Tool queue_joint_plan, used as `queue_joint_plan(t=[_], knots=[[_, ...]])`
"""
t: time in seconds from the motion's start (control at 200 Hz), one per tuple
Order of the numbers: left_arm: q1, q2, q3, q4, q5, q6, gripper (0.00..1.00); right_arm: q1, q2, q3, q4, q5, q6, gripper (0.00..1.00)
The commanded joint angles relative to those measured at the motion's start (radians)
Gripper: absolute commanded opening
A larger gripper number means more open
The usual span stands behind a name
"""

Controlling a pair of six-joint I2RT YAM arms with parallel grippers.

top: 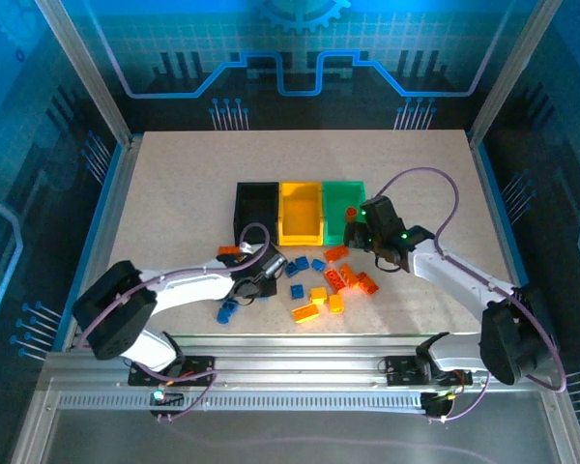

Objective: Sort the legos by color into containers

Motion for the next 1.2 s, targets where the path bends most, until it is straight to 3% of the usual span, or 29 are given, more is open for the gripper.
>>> queue_joint_plan(t=[0.0,0.115,0.215,0.435,0.69,0.941,1.061,1.196], knots=[[-0.034,-0.098,-0.001,-0.062,0.017,-0.026,0.28,-0.016,-0.022,-0.007,0.016,0.0,0.022,0.71],[-0.041,-0.186,0.056,-0.053,0.04,-0.027,0.28,-0.019,-0.032,-0.019,0.015,0.001,0.026,0.71],[-0.021,-0.145,0.204,-0.053,0.034,0.036,0.28,-0.021,-0.043,-0.032,0.015,0.005,0.033,0.71],[0.127,0.2,0.585,-0.06,0.047,0.164,0.26,-0.035,-0.042,-0.032,-0.017,0.009,0.04,0.72],[0.19,0.52,0.914,-0.163,-0.015,0.208,0.28,-0.049,-0.078,-0.045,-0.036,-0.014,0.049,0.73],[0.194,0.597,1.004,-0.182,0.013,0.199,0.56,-0.05,-0.113,-0.056,-0.051,-0.019,0.05,0.77],[0.178,0.507,0.965,-0.152,0.05,0.196,0.75,-0.05,-0.141,-0.066,-0.062,-0.014,0.052,0.8],[0.12,0.321,0.798,-0.075,0.121,0.212,0.98,-0.05,-0.167,-0.075,-0.093,-0.022,0.045,0.81]])
